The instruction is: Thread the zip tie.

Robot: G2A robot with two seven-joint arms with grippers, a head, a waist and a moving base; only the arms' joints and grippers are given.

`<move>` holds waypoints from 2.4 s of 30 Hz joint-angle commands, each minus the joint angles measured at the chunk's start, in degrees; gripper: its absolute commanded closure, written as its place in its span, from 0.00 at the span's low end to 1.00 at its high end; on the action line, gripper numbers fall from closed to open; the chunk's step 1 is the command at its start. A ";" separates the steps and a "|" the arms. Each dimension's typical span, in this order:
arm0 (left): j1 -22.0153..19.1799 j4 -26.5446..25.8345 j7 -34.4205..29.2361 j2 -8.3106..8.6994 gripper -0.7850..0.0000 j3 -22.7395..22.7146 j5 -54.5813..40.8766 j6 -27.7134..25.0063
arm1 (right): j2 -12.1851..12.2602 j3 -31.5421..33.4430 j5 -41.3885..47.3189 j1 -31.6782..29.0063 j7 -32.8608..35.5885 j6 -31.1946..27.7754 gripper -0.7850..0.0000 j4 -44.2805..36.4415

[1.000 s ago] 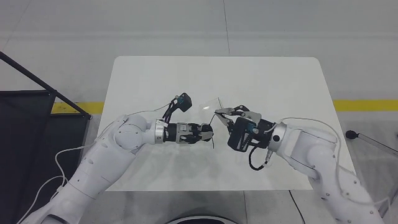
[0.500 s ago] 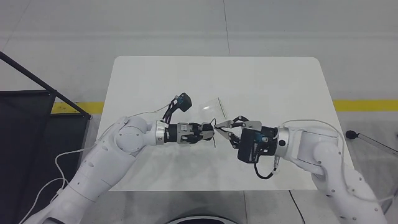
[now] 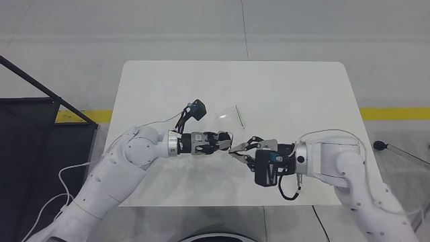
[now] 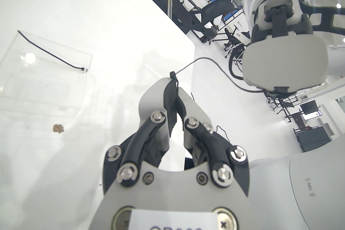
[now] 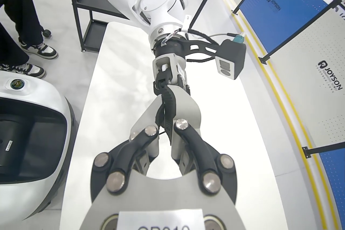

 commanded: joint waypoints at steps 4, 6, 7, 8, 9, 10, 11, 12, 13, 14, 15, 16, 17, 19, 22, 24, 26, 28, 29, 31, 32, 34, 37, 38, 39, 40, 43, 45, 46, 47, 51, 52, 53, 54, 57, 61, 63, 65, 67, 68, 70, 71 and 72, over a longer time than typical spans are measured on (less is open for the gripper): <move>0.09 -0.13 0.16 -0.01 1.00 -0.04 0.18 -0.42 | 0.23 -1.12 1.31 0.81 1.69 0.03 1.00 0.23; 0.14 -0.19 0.12 0.00 1.00 -0.03 0.27 -0.73 | 0.31 -1.37 1.73 1.09 2.06 0.03 1.00 0.27; 0.16 -0.23 0.14 0.00 1.00 -0.05 0.30 -0.79 | 0.35 -1.46 1.90 1.19 2.19 0.03 1.00 0.30; 0.18 -0.26 0.18 0.01 1.00 -0.06 0.36 -0.86 | 0.39 -1.57 2.02 1.28 2.32 0.03 1.00 0.30; 0.20 -0.27 0.21 0.01 1.00 -0.07 0.39 -0.88 | 0.42 -1.76 2.15 1.34 2.47 0.03 1.00 0.27; 0.21 -0.31 0.33 0.01 1.00 -0.11 0.39 -0.94 | 0.46 -1.98 2.25 1.42 2.62 0.03 1.00 0.20; 0.25 -0.32 0.44 0.00 1.00 -0.14 0.40 -0.97 | 0.51 -2.21 2.34 1.52 2.78 0.03 1.00 0.15; 0.29 -0.33 0.50 0.00 1.00 -0.15 0.43 -0.98 | 0.57 -2.36 2.42 1.63 2.92 0.03 1.00 0.12; 0.31 -0.35 0.53 0.01 1.00 -0.16 0.46 -0.98 | 0.63 -2.45 2.52 1.73 3.03 0.03 1.00 0.14; 0.32 -0.37 0.54 0.01 1.00 -0.17 0.48 -0.98 | 0.67 -2.41 2.63 1.83 3.04 0.03 1.00 0.13; 0.34 -0.39 0.53 0.00 1.00 -0.15 0.43 -1.01 | 0.69 -2.21 2.70 1.85 2.91 0.23 1.00 0.13; 0.33 -0.40 0.43 0.01 1.00 -0.13 0.43 -1.03 | 0.70 -1.96 2.66 1.78 2.70 0.73 1.00 -0.02; 0.32 -0.41 0.38 0.01 1.00 -0.13 0.41 -1.02 | 0.71 -1.75 2.63 1.62 2.39 1.14 1.00 -0.16; 0.32 -0.41 0.36 0.00 1.00 -0.11 0.40 -1.01 | 0.74 -1.20 2.42 1.24 1.42 1.95 1.00 -0.62; 0.33 -0.41 0.39 -0.01 1.00 -0.09 0.42 -1.01 | 0.85 -0.15 1.92 0.51 -0.44 2.66 1.00 -1.27; 0.32 -0.39 0.44 -0.01 1.00 -0.11 0.53 -0.96 | 0.97 0.60 1.70 -0.09 -1.95 2.39 1.00 -1.66; 0.35 -0.42 0.50 -0.02 1.00 -0.10 0.61 -1.06 | 1.09 1.53 1.51 -0.77 -3.54 2.49 1.00 -2.01; 0.32 -0.51 0.16 0.01 1.00 -0.04 0.92 -1.83 | 1.22 2.32 1.35 -1.42 -5.20 1.91 1.00 -2.36; 0.30 -0.53 -0.07 0.04 1.00 -0.03 1.06 -2.27 | 1.29 2.73 1.31 -1.67 -6.04 1.48 1.00 -2.48; 0.16 -0.61 -0.90 0.12 1.00 -0.02 1.43 -3.04 | 1.44 3.53 1.21 -2.07 -7.65 0.31 1.00 -2.57; 0.03 -0.68 -1.49 0.19 1.00 -0.02 1.65 -3.47 | 1.52 3.94 1.25 -2.18 -8.54 0.03 1.00 -2.63; -0.20 -0.70 -2.50 0.33 1.00 -0.17 1.71 -4.20 | 1.80 4.25 1.35 -2.37 -10.30 0.03 1.00 -2.86; -0.73 -0.74 -4.33 0.58 1.00 -0.42 1.43 -5.48 | 2.56 3.92 1.52 -2.21 -13.02 0.03 1.00 -3.11; -0.91 -0.72 -5.06 0.67 1.00 -0.44 1.30 -6.08 | 2.89 3.50 1.76 -2.06 -14.14 0.03 1.00 -3.15; -1.13 -0.70 -5.69 0.76 1.00 -0.53 1.30 -6.50 | 3.26 2.91 1.96 -1.84 -15.25 0.03 1.00 -3.12; -1.28 -0.60 -6.29 0.85 1.00 -0.55 1.38 -6.58 | 3.65 2.17 2.28 -1.61 -16.35 0.03 1.00 -2.94; -1.34 -0.63 -6.53 0.87 1.00 -0.54 1.41 -6.59 | 3.89 1.74 2.67 -1.46 -17.04 0.03 1.00 -2.70; -1.34 -0.63 -6.53 0.87 1.00 -0.54 1.41 -6.59 | 3.89 1.74 2.67 -1.46 -17.04 0.03 1.00 -2.70; -1.34 -0.63 -6.53 0.87 1.00 -0.54 1.41 -6.59 | 3.89 1.74 2.67 -1.46 -17.04 0.03 1.00 -2.70; -1.34 -0.63 -6.53 0.87 1.00 -0.54 1.41 -6.59 | 3.89 1.74 2.67 -1.46 -17.04 0.03 1.00 -2.70; -1.34 -0.63 -6.53 0.87 1.00 -0.54 1.41 -6.59 | 3.89 1.74 2.67 -1.46 -17.04 0.03 1.00 -2.70; -1.34 -0.63 -6.53 0.87 1.00 -0.54 1.41 -6.59 | 3.89 1.74 2.67 -1.46 -17.04 0.03 1.00 -2.70; -1.34 -0.63 -6.53 0.87 1.00 -0.54 1.41 -6.59 | 3.89 1.74 2.67 -1.46 -17.04 0.03 1.00 -2.70; -1.34 -0.63 -6.53 0.87 1.00 -0.54 1.41 -6.59 | 3.89 1.74 2.67 -1.46 -17.04 0.03 1.00 -2.70; -1.34 -0.63 -6.53 0.87 1.00 -0.54 1.41 -6.59 | 3.89 1.74 2.67 -1.46 -17.04 0.03 1.00 -2.70; -1.34 -0.63 -6.53 0.87 1.00 -0.54 1.41 -6.59 | 3.89 1.74 2.67 -1.46 -17.04 0.03 1.00 -2.70; -1.34 -0.63 -6.53 0.87 1.00 -0.54 1.41 -6.59 | 3.89 1.74 2.67 -1.46 -17.04 0.03 1.00 -2.70; -1.34 -0.63 -6.53 0.87 1.00 -0.54 1.41 -6.59 | 3.89 1.74 2.67 -1.46 -17.04 0.03 1.00 -2.70; -1.34 -0.63 -6.53 0.87 1.00 -0.54 1.41 -6.59 | 3.85 1.55 2.86 -1.96 -16.57 0.80 1.00 -2.91; -1.34 -0.63 -6.53 0.87 1.00 -0.54 1.41 -6.59 | 3.84 1.52 3.02 -2.11 -16.17 0.82 1.00 -3.03; -1.34 -0.63 -6.53 0.87 1.00 -0.54 1.41 -6.59 | 3.86 1.58 3.43 -2.15 -15.36 0.39 1.00 -2.92; -1.34 -0.63 -6.53 0.87 1.00 -0.54 1.41 -6.59 | 3.86 1.59 3.66 -2.11 -14.83 0.12 1.00 -2.79; -1.34 -0.63 -6.53 0.87 1.00 -0.54 1.41 -6.59 | 3.87 1.56 3.69 -2.03 -14.11 0.03 1.00 -2.76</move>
